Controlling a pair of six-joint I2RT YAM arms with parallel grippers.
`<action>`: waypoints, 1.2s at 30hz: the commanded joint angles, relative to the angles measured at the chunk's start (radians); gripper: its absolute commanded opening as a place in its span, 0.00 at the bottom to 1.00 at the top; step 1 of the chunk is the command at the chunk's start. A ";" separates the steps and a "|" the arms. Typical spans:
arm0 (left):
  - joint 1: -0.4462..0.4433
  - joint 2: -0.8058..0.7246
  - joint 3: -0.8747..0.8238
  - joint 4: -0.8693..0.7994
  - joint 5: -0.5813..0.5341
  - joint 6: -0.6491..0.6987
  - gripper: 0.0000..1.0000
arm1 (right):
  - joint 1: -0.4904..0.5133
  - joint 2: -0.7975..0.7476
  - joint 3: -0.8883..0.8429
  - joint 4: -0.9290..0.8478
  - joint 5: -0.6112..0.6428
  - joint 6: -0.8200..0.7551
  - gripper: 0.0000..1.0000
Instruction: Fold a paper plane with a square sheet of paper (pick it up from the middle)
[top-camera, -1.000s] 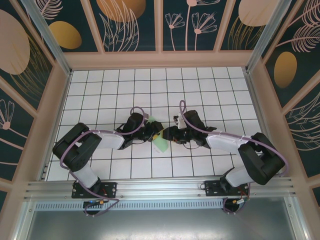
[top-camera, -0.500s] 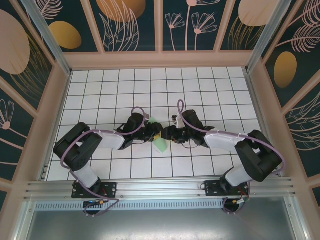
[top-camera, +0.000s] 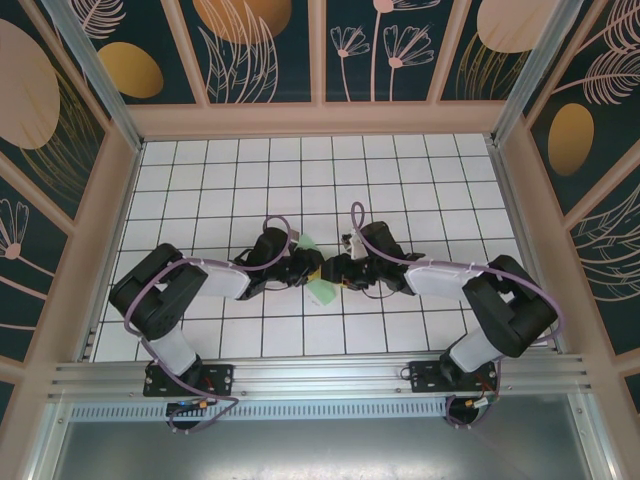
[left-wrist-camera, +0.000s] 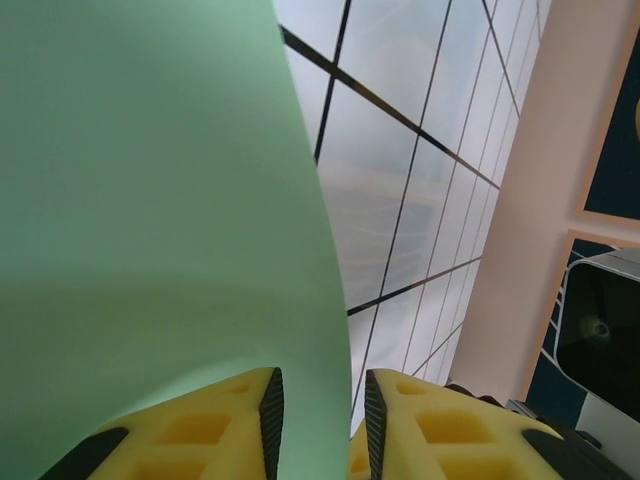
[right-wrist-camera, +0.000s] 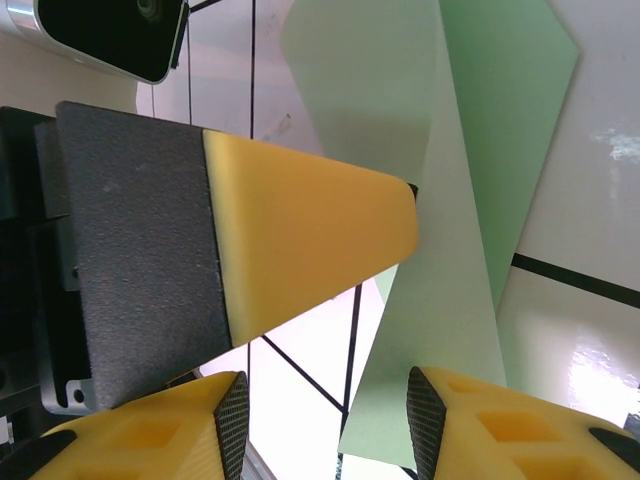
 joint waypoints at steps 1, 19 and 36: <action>-0.011 0.029 -0.003 -0.019 0.054 0.043 0.29 | 0.006 0.005 0.040 0.057 0.010 0.008 0.49; -0.010 0.011 0.017 -0.032 0.038 0.084 0.03 | 0.003 -0.040 0.032 0.032 0.033 0.004 0.49; 0.023 -0.077 -0.011 -0.064 0.045 0.125 0.00 | -0.054 -0.129 -0.053 -0.125 0.203 -0.007 0.29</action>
